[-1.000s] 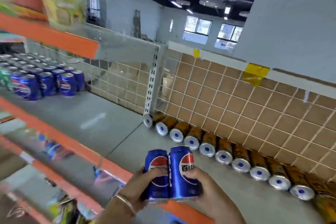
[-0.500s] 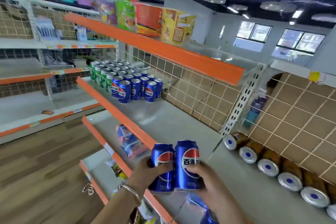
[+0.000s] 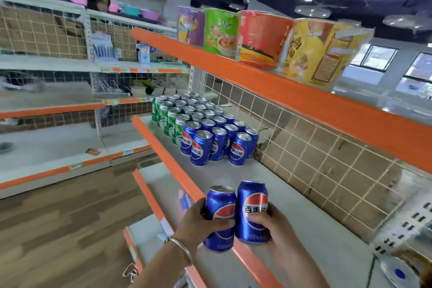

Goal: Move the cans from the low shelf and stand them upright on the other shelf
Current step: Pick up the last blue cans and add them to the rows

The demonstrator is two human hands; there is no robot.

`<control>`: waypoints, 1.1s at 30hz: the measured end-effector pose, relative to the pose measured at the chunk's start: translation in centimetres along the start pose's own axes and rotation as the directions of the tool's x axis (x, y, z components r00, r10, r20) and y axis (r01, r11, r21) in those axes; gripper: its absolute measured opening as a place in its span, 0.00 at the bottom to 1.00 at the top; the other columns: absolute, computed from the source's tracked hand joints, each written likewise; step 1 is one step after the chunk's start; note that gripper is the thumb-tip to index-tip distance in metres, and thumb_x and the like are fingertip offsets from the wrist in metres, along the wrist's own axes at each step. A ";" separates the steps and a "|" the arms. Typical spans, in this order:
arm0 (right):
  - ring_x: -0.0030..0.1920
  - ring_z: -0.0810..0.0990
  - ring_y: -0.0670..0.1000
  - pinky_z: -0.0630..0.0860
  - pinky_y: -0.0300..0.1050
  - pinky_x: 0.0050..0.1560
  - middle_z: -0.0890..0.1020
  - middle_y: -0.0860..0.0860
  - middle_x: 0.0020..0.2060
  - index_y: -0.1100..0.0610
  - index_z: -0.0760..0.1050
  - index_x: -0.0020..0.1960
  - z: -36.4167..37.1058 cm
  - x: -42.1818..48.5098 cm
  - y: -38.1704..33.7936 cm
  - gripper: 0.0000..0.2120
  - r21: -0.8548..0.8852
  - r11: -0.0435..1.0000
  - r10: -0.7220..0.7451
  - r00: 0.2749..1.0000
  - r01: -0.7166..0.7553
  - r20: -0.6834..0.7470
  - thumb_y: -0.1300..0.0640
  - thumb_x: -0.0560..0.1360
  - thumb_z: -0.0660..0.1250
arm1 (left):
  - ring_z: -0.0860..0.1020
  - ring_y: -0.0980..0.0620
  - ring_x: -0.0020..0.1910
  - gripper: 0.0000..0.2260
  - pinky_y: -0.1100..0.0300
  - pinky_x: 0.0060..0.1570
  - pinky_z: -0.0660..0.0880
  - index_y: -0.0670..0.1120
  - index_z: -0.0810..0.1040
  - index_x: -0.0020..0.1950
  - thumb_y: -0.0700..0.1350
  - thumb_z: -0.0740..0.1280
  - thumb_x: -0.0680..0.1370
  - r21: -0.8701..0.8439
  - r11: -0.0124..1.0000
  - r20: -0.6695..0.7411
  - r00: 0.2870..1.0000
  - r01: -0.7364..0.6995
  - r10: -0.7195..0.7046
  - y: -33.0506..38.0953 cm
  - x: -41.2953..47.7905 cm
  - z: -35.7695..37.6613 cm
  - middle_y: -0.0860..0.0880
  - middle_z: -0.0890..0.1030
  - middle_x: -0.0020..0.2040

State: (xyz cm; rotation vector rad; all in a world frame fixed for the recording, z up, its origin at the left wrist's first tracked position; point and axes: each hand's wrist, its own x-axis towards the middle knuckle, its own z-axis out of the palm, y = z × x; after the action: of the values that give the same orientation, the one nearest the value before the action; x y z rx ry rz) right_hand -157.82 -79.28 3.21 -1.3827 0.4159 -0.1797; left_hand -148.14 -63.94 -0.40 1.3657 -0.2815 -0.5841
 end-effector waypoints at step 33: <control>0.63 0.71 0.52 0.73 0.54 0.63 0.65 0.47 0.65 0.48 0.62 0.72 5.2 22.7 1.4 0.38 -0.438 0.893 -0.236 0.716 -0.107 -0.657 0.57 0.67 0.75 | 0.78 0.57 0.59 0.42 0.64 0.57 0.74 0.48 0.69 0.67 0.43 0.80 0.56 0.163 0.981 0.466 0.885 -0.106 0.018 0.5 20.7 -7.4 0.54 0.81 0.59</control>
State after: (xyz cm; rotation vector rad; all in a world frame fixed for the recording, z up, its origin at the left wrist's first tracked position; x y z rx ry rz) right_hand -135.23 -82.46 -1.56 -1.7644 1.1043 -0.7274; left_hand -127.08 -68.95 -4.32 1.3742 -0.7822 -0.8456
